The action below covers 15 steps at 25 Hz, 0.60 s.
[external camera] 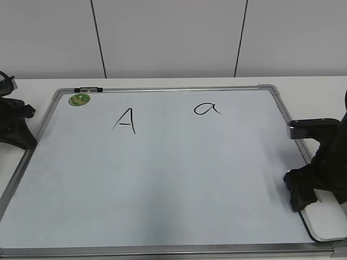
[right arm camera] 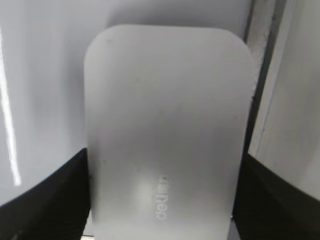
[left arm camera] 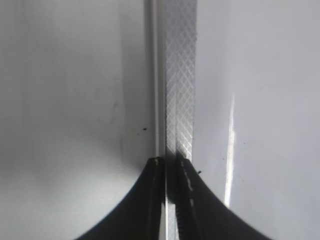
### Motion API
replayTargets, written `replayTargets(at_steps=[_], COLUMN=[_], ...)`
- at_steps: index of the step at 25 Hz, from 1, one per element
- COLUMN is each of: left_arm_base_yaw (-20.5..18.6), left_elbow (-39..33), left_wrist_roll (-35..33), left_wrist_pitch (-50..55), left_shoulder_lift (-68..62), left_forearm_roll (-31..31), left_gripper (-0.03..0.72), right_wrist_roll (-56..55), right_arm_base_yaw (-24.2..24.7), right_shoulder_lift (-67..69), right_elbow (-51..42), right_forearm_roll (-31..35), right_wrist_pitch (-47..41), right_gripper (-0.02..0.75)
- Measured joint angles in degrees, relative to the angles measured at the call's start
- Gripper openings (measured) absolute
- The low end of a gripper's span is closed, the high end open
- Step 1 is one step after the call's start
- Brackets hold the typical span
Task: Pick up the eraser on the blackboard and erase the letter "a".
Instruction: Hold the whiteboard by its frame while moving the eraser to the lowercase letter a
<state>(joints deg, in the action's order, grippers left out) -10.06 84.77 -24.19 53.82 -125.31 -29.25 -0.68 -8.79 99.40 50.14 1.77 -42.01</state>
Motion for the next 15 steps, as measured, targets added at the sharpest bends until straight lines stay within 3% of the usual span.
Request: replayTargets(at_steps=[6,15], left_arm_base_yaw=[0.00,0.00], left_elbow=[0.00,0.00], left_wrist_roll=[0.00,0.00], left_wrist_pitch=[0.00,0.00], left_shoulder_lift=[0.00,0.00], left_forearm_roll=[-0.04,-0.13], left_gripper=[0.032,0.032], right_wrist_roll=[-0.33,-0.42], right_arm_base_yaw=[0.00,0.00], right_shoulder_lift=[0.20,-0.04], right_elbow=[0.00,0.00], right_forearm_roll=[0.00,-0.10], right_wrist_pitch=[0.00,-1.23], right_gripper=[0.534,0.529])
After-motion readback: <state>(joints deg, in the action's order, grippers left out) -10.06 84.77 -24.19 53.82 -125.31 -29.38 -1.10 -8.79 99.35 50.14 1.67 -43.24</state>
